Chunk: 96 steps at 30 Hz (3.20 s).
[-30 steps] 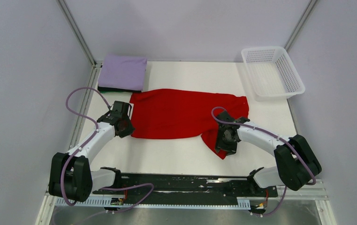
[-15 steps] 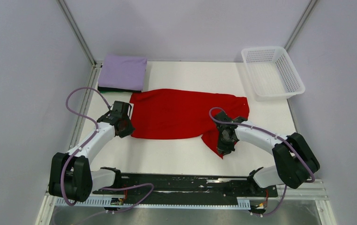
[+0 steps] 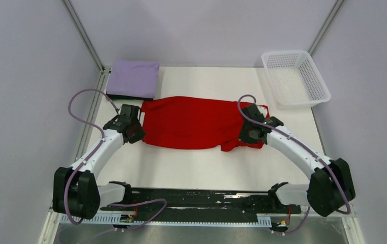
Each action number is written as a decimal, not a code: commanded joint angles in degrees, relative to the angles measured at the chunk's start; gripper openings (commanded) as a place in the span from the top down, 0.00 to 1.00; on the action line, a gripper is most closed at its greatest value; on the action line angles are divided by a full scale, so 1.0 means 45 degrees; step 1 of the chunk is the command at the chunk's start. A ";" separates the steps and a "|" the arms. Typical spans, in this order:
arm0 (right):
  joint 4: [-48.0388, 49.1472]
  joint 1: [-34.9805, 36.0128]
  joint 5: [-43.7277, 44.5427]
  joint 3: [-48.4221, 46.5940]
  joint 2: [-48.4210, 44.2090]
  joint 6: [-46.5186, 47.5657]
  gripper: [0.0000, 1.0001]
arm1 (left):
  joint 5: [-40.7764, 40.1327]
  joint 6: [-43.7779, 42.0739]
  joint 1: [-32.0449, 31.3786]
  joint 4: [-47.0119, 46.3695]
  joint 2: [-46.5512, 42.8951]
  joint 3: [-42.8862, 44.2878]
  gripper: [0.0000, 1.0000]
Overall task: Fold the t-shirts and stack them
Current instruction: Flatten out the tshirt
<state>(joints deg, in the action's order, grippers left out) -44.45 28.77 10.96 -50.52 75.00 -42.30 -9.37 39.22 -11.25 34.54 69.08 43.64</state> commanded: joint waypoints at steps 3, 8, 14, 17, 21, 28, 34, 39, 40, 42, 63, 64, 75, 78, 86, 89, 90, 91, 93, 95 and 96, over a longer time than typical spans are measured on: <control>0.1979 -0.2868 -0.0177 -0.2101 -0.2489 0.1390 1.00 | -0.0353 0.0047 -0.0040 0.0111 -0.0799 0.2868 1.00; 0.2589 -0.4319 -0.0501 -0.3713 -0.3554 0.2273 1.00 | -0.0504 -0.0052 -0.0041 0.0597 -0.1022 0.4928 1.00; 0.2577 -0.4563 -0.0153 -0.6373 -0.4071 0.3582 1.00 | -0.0767 -0.0324 -0.0040 0.1192 -0.1912 0.7590 1.00; 0.2536 -0.4574 -0.0210 -0.7727 -0.4274 0.4098 1.00 | -0.0702 -0.0610 -0.0040 0.1398 -0.2437 0.9001 1.00; 0.2700 -0.4572 -0.0969 -0.9280 -0.4571 0.4603 1.00 | -0.0524 -0.1030 -0.0040 0.1883 -0.3024 1.0849 1.00; 0.2502 -0.4577 -0.3499 -1.2295 -0.4838 0.5511 1.00 | -0.0352 -0.1668 -0.0040 0.3261 -0.3662 1.4321 1.00; 0.1688 -0.4577 -0.5180 -1.4577 -0.5188 0.5631 1.00 | 0.0253 -0.1852 -0.0040 0.4211 -0.4119 1.6253 1.00; 0.1362 -0.4578 -0.5422 -1.5776 -0.5221 0.5893 1.00 | 0.0936 -0.1812 -0.0040 0.4328 -0.4406 1.6543 1.00; 0.1356 -0.4573 -0.5218 -1.5793 -0.5222 0.5937 1.00 | 0.1058 -0.1805 -0.0040 0.4323 -0.4410 1.6546 1.00; 0.1359 -0.4575 -0.4836 -1.5609 -0.5159 0.6065 1.00 | 0.1016 -0.1807 -0.0040 0.4334 -0.4379 1.6430 1.00; 0.8779 -0.4761 -0.0766 -0.2793 -0.0570 0.6088 1.00 | -0.3499 -0.0265 0.0566 -0.2403 0.2473 0.5113 1.00; 0.9110 -0.4772 -0.0833 -0.2803 0.0240 0.6099 1.00 | -0.3326 -0.0301 0.0644 -0.2740 0.3724 0.5363 1.00; 0.8862 -0.4829 -0.1141 -0.5891 0.6229 0.6303 0.97 | -0.2633 -0.0760 0.0858 -0.2932 0.9433 0.8635 1.00; 0.8588 -0.4831 -0.1152 -0.6501 0.6936 0.6125 0.94 | -0.2639 -0.0779 0.0858 -0.2933 0.9715 0.8891 1.00; 0.7512 -0.4827 -0.0575 -0.8911 0.8953 0.6019 0.66 | -0.2562 -0.0565 0.0858 -0.2470 1.0411 1.0246 0.26; 0.6629 -0.4811 -0.0852 -0.9814 0.9221 0.6056 0.22 | -0.2428 -0.0433 0.0858 -0.2173 1.0074 1.0446 0.02; 0.6551 -0.4805 -0.1017 -0.9718 0.9096 0.6043 0.06 | -0.2390 -0.0425 0.0858 -0.2152 0.9770 1.0404 0.01; 0.6529 -0.4807 -0.1287 -0.9521 0.8895 0.6032 0.01 | -0.2254 -0.0427 0.0858 -0.2125 0.9563 1.0250 0.00; 0.6536 -0.4809 -0.1951 -0.8901 0.8430 0.5737 0.00 | -0.1586 -0.0463 0.0844 -0.1851 0.8874 0.9923 0.00; 0.6537 -0.4751 -0.2765 -0.8040 0.7882 0.5187 0.00 | -0.0550 -0.0465 0.0788 -0.1858 0.8022 0.9122 0.00; 0.6576 -0.4709 -0.3161 -0.7548 0.7586 0.4900 0.00 | -0.0191 -0.0470 0.0735 -0.2155 0.7357 0.8736 0.00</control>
<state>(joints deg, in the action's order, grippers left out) -13.87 7.42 3.77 -89.54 115.46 -15.90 -17.47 36.12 -7.40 26.68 113.58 86.89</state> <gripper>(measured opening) 0.998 0.994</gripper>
